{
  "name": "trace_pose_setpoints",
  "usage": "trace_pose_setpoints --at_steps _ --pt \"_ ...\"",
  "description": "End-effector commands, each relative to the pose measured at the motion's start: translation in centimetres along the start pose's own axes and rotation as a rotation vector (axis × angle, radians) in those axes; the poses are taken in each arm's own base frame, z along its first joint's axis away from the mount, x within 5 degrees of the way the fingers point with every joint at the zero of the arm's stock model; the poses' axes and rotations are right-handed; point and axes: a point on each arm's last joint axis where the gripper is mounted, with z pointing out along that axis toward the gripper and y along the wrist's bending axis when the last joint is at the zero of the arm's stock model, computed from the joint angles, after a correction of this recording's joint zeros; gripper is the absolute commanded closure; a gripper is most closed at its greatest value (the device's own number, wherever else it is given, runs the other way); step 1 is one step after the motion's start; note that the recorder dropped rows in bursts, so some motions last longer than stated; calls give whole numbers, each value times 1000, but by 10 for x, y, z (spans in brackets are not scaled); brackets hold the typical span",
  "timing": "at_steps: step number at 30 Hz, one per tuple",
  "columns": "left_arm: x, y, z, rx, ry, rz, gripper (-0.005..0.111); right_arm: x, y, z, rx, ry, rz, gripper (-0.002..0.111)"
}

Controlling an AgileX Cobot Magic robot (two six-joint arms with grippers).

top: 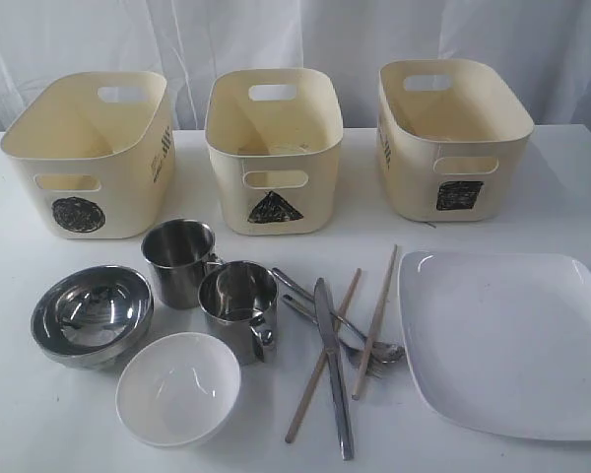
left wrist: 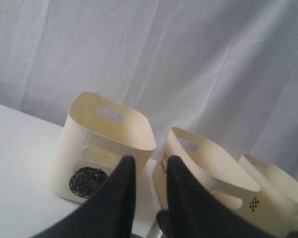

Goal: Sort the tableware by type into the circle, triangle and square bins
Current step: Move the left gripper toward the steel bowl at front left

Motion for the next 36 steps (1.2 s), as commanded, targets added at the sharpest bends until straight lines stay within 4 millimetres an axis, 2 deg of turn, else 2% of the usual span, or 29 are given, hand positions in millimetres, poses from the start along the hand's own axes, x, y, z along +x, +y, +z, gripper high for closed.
trace_pose_setpoints --at_steps 1,2,4,10,15,22,28,33,36 --pt "-2 -2 -1 31 -26 17 78 1 0 0 -2 -7 3 108" --pt "-3 -5 -1 50 -26 109 78 1 0 0 -2 -7 3 108" --pt "-8 -10 -1 76 -29 145 78 1 0 0 -2 -7 3 108" --pt "-16 -16 -1 119 -56 6 78 1 0 0 -2 -7 3 108" --pt "-20 -23 -3 199 -105 34 78 1 0 0 -2 -7 3 108" --pt "-24 -29 -4 261 -141 -38 79 1 0 0 -2 -7 3 108" --pt "-28 -33 -1 223 -36 77 98 1 0 0 -2 -7 3 108" --pt "-44 -39 11 148 58 90 98 1 0 0 -2 -7 3 108" --pt "-52 -46 26 132 144 125 98 1 0 0 -2 -7 3 108"
